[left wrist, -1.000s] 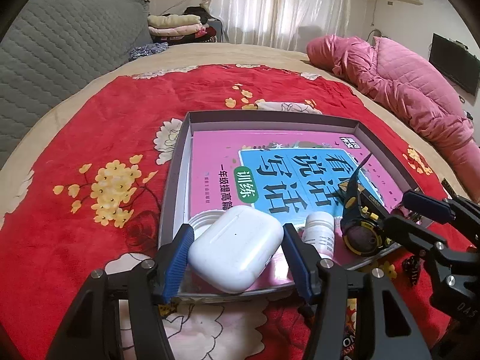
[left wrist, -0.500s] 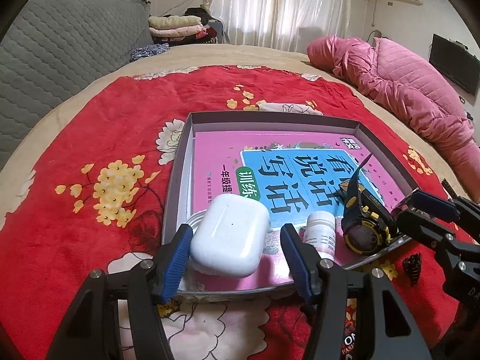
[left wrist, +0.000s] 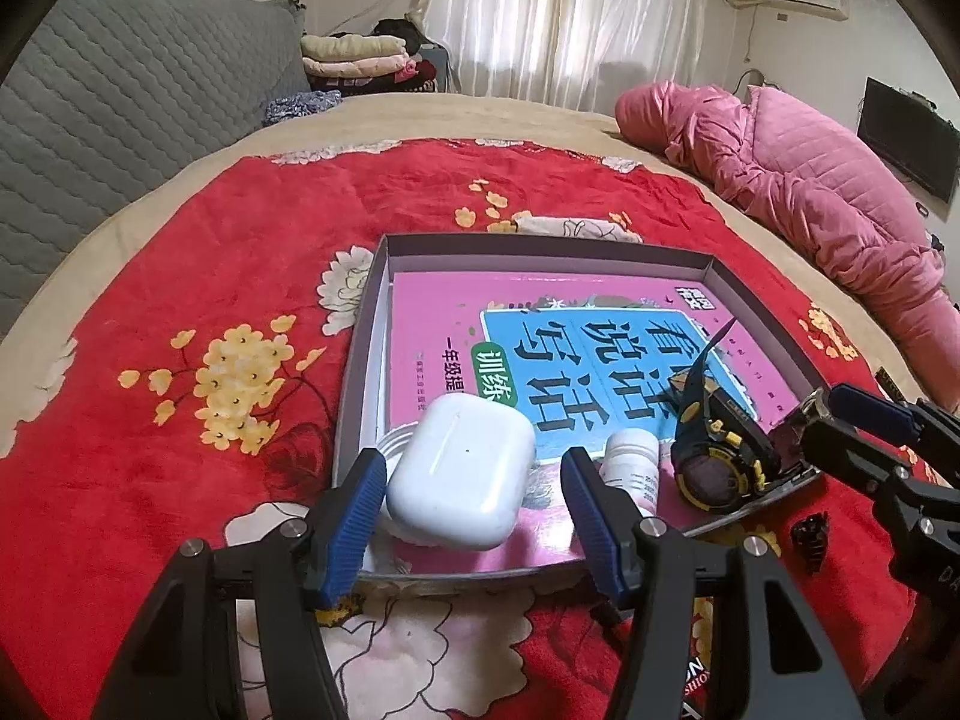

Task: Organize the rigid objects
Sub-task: 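Lower the earbuds case into the box with the left tool while the right tool sets the watch inside, then open both tools and withdraw them up and away from the box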

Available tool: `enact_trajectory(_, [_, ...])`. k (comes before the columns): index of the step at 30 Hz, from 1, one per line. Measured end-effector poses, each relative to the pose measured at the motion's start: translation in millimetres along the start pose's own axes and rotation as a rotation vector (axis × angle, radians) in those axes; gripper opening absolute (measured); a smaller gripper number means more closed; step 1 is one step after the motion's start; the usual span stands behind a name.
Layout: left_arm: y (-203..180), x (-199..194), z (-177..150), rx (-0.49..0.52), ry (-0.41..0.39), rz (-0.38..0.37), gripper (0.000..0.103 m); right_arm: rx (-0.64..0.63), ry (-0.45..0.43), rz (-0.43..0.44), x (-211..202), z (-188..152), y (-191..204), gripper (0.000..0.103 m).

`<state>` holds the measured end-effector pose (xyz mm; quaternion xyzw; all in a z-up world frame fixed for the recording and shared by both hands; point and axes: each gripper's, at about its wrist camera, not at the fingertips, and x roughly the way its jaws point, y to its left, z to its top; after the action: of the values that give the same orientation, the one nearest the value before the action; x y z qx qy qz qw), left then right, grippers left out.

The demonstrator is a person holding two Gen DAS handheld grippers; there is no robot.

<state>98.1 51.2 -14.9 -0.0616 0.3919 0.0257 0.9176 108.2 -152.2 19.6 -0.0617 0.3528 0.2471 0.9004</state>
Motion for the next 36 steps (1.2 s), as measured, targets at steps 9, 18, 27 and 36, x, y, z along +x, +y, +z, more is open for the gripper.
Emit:
enact_trajectory(9, [-4.1, -15.8, -0.1, 0.012, -0.016, -0.008, 0.06, 0.014, -0.015, -0.006, -14.8, -1.6, -6.5, 0.058])
enact_trajectory(18, [-5.3, -37.4, -0.6, 0.018, -0.048, -0.005, 0.061, 0.034, -0.048, -0.031, -35.8, 0.3, -17.6, 0.066])
enact_trajectory(27, [-7.8, -56.2, 0.5, 0.015, -0.073, -0.004, 0.067, 0.043, -0.085, -0.049, -62.3, -0.8, -28.0, 0.072])
enact_trajectory(36, [-24.9, -72.0, -3.4, 0.041, -0.071, -0.028, 0.067, 0.034, -0.081, -0.053, -80.2, -12.6, -28.9, 0.073])
